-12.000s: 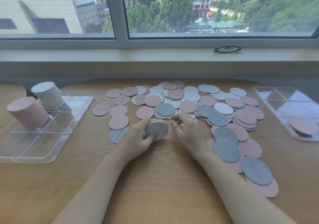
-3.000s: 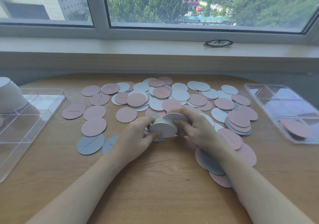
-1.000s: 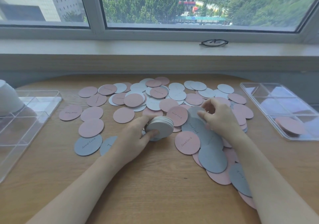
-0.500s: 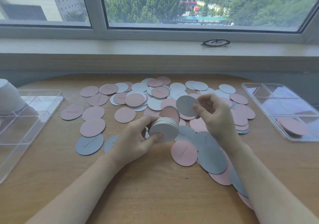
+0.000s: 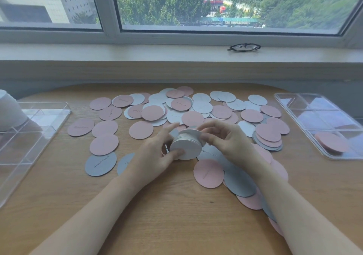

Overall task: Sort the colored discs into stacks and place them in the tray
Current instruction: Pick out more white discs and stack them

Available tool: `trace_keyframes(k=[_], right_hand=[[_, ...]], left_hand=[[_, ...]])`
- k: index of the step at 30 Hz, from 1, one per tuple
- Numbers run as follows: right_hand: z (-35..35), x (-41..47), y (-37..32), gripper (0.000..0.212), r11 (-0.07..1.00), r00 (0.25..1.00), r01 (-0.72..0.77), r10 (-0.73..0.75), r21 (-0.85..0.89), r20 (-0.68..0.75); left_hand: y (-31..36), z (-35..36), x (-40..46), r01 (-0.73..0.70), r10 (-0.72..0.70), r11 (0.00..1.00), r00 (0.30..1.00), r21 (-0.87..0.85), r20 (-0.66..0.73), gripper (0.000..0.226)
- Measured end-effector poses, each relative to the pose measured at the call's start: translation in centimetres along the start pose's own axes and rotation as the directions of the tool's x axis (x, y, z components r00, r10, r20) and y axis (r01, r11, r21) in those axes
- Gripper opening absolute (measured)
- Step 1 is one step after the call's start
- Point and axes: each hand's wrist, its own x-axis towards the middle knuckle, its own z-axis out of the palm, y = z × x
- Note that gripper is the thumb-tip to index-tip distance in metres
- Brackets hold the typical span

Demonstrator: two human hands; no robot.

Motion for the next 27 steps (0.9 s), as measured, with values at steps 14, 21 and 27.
trace_keyframes(k=[14,21,27], right_hand=[[-3.5,0.9,1.3,0.015,0.830,0.994,-0.101,0.060,-0.548,-0.091],[-7.4,0.7,2.9,0.008,0.477,0.896,-0.359,0.415,-0.802,-0.155],[-7.2,0.5,2.1,0.012,0.555,0.883,-0.387,0.454,-0.737,-0.122]], left_hand=[[0.6,-0.5,0.0,-0.030,0.029,0.999,0.999,0.027,0.039,0.018],[0.6,-0.5,0.0,-0.011,0.010,1.000,0.999,0.011,0.051,0.018],[0.6,-0.5,0.0,-0.011,0.010,1.000,0.998,0.018,0.057,0.017]])
